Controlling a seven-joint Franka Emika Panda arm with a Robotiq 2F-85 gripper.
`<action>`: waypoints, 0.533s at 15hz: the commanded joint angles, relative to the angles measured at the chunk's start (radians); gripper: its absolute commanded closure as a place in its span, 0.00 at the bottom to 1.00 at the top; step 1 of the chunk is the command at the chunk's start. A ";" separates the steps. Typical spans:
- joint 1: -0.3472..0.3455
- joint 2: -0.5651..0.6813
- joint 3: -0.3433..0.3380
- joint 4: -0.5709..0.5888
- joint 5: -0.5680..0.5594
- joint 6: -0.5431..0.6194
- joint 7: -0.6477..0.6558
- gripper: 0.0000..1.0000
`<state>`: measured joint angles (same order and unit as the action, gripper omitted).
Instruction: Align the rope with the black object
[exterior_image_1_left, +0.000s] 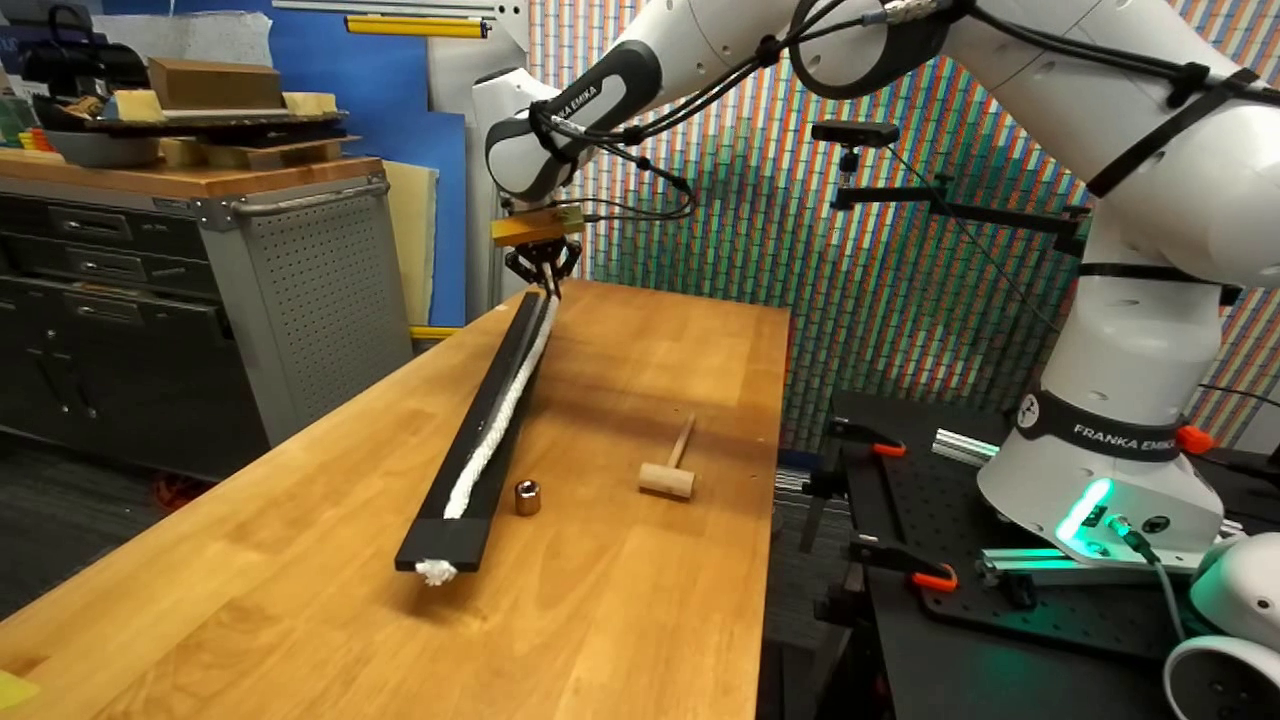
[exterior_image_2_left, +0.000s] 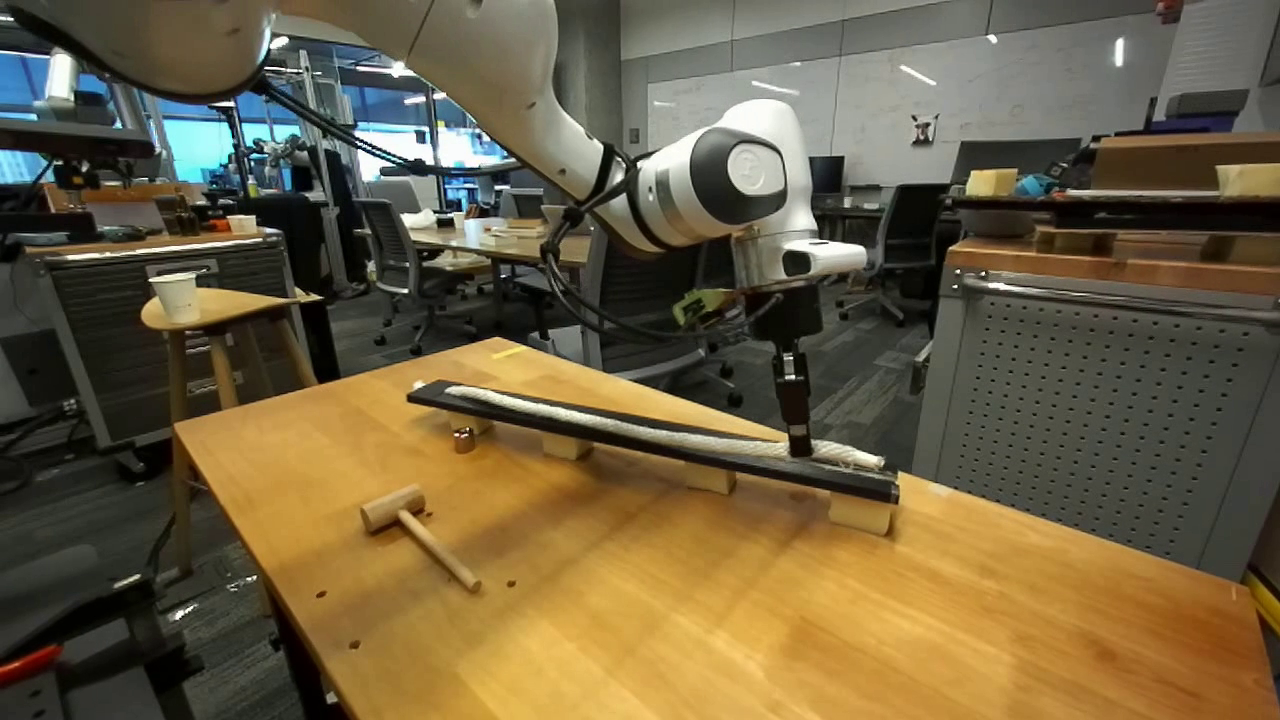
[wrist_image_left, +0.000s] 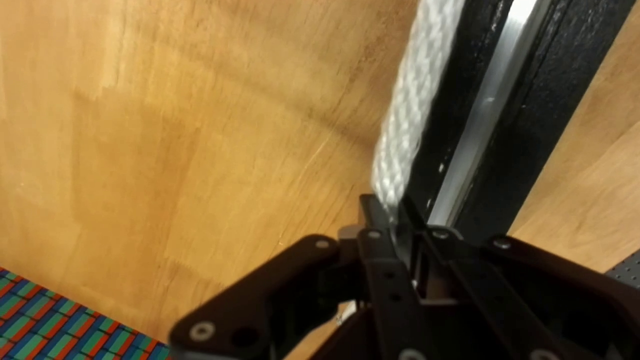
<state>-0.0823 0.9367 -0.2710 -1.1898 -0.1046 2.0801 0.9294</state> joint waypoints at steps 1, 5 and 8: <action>0.003 0.063 -0.026 0.093 -0.024 0.006 0.040 0.97; -0.003 0.088 -0.022 0.126 -0.017 0.016 0.063 0.97; -0.006 0.102 -0.019 0.145 -0.013 0.025 0.080 0.97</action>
<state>-0.0828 0.9902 -0.2720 -1.1222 -0.1068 2.0898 0.9790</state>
